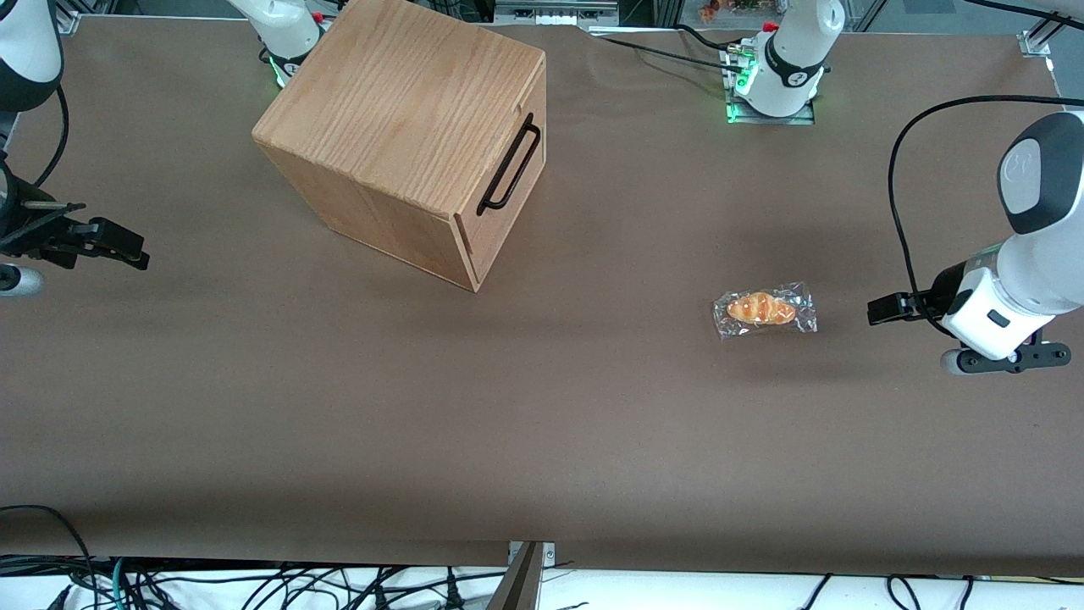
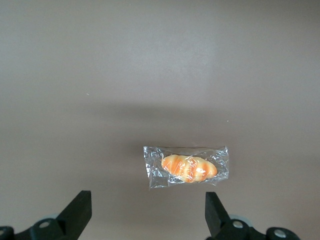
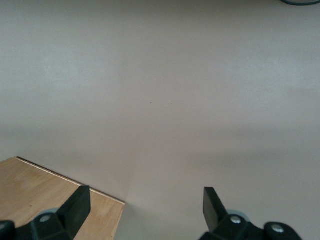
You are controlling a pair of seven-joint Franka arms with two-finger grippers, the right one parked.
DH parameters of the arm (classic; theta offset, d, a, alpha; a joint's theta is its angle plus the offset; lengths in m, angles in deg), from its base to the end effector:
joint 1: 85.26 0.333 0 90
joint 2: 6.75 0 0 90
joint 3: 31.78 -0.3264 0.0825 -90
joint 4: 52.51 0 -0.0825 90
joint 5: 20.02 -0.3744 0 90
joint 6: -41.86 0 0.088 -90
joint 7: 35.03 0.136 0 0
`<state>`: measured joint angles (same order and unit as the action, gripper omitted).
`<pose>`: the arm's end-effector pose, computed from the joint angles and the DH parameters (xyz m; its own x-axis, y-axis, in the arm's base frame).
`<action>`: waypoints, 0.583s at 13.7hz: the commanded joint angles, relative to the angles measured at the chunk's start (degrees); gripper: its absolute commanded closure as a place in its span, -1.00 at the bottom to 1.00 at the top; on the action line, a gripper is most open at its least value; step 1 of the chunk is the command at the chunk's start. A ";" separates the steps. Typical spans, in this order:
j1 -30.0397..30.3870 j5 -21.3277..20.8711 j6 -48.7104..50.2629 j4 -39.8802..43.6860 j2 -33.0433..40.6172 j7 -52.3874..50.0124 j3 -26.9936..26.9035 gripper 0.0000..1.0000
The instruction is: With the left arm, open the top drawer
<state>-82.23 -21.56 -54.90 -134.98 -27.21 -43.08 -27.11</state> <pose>0.6475 -0.0082 0.4625 0.9882 0.1107 -0.1056 0.1100 -0.9939 -0.0126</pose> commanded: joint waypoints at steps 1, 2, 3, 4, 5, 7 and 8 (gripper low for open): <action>0.57 0.48 1.23 0.56 0.86 1.90 0.16 -1.00; 0.74 0.39 1.23 0.56 0.85 1.81 0.25 -1.00; 0.75 0.39 1.23 0.56 0.85 1.81 0.25 -1.00; 0.75 0.39 1.32 0.56 0.94 1.81 0.25 -1.00; 0.75 0.39 1.66 0.65 0.94 1.81 0.25 -1.00; 0.75 0.39 1.67 0.56 0.94 1.81 0.34 -1.00; 0.75 0.39 1.67 0.65 0.94 1.81 0.34 -1.00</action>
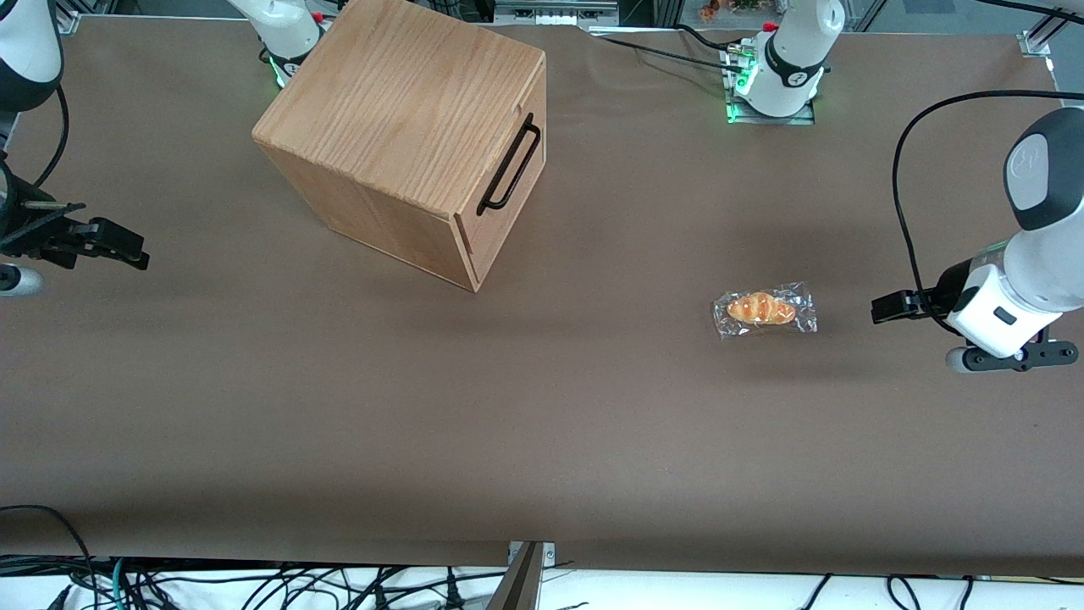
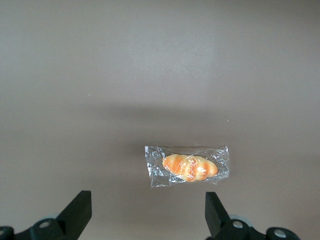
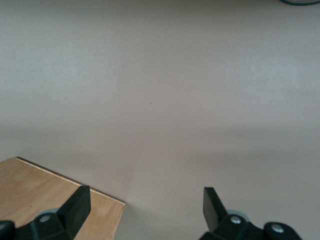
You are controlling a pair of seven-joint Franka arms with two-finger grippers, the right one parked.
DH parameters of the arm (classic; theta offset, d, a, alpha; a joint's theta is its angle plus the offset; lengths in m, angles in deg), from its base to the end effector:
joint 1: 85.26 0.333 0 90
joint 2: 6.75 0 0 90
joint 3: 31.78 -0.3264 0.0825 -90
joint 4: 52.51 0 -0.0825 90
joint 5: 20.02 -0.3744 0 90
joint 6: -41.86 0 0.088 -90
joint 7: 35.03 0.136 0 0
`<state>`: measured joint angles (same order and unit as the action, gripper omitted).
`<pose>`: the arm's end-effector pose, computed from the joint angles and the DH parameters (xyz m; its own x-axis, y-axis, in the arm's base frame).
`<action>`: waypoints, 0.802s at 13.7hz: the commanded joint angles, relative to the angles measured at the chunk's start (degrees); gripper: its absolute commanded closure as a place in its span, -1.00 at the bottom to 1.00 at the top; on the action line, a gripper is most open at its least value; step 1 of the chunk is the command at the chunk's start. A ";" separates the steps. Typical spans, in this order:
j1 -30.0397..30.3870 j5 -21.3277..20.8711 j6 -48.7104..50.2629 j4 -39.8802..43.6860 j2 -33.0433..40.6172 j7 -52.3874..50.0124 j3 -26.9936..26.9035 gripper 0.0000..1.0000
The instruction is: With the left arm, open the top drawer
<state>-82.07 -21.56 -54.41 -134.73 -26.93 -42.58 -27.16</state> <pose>0.6463 -0.0058 0.4670 0.9888 0.1058 -0.1049 0.1051 -0.9944 -0.0124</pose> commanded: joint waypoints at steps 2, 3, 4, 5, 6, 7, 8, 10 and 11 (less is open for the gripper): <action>0.59 0.39 1.17 0.31 0.67 1.22 0.39 -1.00; 0.59 0.39 1.17 0.31 0.67 1.31 0.39 -1.00; 0.59 0.39 1.17 0.31 0.67 1.40 0.39 -1.00; 0.59 0.39 1.17 0.31 0.67 1.49 0.39 -1.00; 0.59 0.39 1.17 0.31 0.67 1.40 0.39 -1.00; 0.59 0.39 1.17 0.31 0.67 1.49 0.39 -1.00; 0.59 0.39 1.26 0.31 0.76 1.49 0.47 -1.00; 0.59 0.39 1.79 0.49 0.85 1.49 0.56 -1.00; 0.59 0.39 1.79 0.49 0.76 1.57 0.56 -1.00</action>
